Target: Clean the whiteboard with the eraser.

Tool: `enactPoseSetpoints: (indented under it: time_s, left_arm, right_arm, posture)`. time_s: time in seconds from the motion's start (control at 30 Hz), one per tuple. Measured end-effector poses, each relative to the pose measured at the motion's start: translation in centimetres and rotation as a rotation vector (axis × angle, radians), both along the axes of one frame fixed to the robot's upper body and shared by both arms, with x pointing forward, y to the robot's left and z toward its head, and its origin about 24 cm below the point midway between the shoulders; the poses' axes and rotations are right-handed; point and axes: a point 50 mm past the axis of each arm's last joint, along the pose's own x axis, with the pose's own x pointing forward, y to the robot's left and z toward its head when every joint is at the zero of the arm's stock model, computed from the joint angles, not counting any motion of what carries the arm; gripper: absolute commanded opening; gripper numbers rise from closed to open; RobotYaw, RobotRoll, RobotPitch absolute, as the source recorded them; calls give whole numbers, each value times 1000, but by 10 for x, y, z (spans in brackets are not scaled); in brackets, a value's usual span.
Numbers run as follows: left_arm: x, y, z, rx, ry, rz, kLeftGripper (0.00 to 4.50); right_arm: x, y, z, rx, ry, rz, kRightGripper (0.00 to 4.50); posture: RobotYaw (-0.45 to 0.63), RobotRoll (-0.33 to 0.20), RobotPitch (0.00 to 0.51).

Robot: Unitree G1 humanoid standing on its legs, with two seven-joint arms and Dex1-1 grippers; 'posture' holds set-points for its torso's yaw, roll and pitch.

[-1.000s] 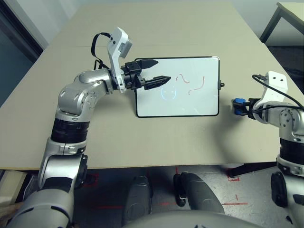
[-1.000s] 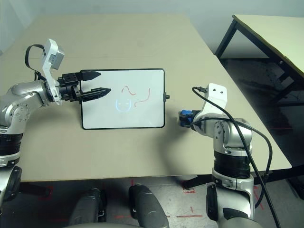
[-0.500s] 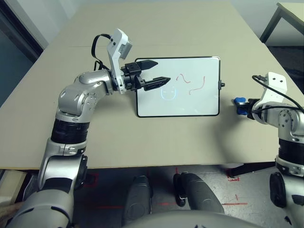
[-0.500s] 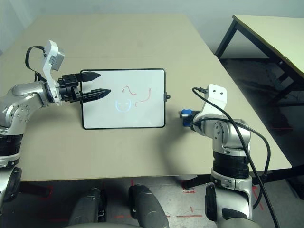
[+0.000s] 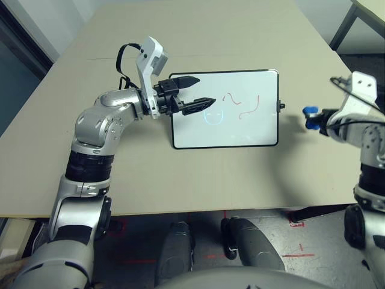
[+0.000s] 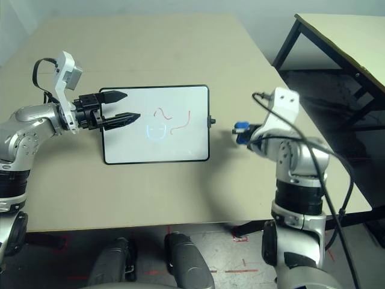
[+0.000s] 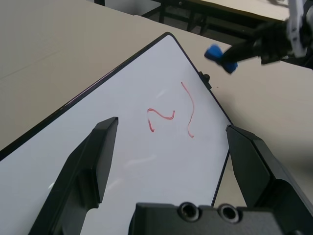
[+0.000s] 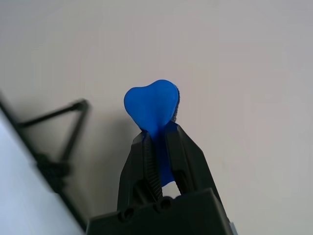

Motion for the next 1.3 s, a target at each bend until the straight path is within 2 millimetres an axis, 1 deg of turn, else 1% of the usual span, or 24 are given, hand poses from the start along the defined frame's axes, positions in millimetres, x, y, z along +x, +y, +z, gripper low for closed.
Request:
enactPoseSetpoints:
  time_s: [0.17, 0.27, 0.33, 0.5, 0.6, 0.63, 0.8, 0.97, 1.1, 1.3]
  left_arm:
    - [2, 2, -2, 4, 11, 3, 4500]
    - [2, 4, -3, 5, 15, 1, 4500]
    - [3, 4, -3, 6, 18, 1, 4500]
    - [3, 8, 0, 30, 6, 14, 4500]
    - [3, 8, 1, 35, 3, 10, 4500]
    - [3, 8, 1, 36, 1, 8, 4500]
    - [4, 6, 5, 46, -10, 3, 4500]
    - [5, 6, 4, 52, -4, -1, 4500]
    - [5, 5, 3, 57, 1, -8, 4500]
    - [5, 6, 3, 71, 2, -9, 4500]
  right_arm:
    - [-2, 12, 16, 48, -11, 130, 291]
    - [-4, 25, 29, 51, -42, 229, 253]
    - [-5, 35, 33, 42, -52, 297, 237]
    - [-5, 62, 28, -43, -43, 458, 222]
    - [-4, 80, 26, -126, -66, 564, 220]
    - [-3, 87, 25, -180, -80, 604, 203]
    - [-1, 110, 19, -322, -143, 737, 190]
    - [6, 132, 17, -441, -215, 805, 187]
    - [15, 142, 17, -494, -262, 812, 187]
    - [29, 154, 4, -571, -248, 803, 186]
  posture:
    - [-160, 0, 129]
    - [-159, 0, 128]
    - [-155, 0, 128]
    - [-152, 0, 126]
    - [-148, 0, 123]
    - [-146, 0, 122]
    - [-143, 0, 117]
    - [-137, 0, 114]
    - [-135, 0, 115]
    - [-121, 0, 122]
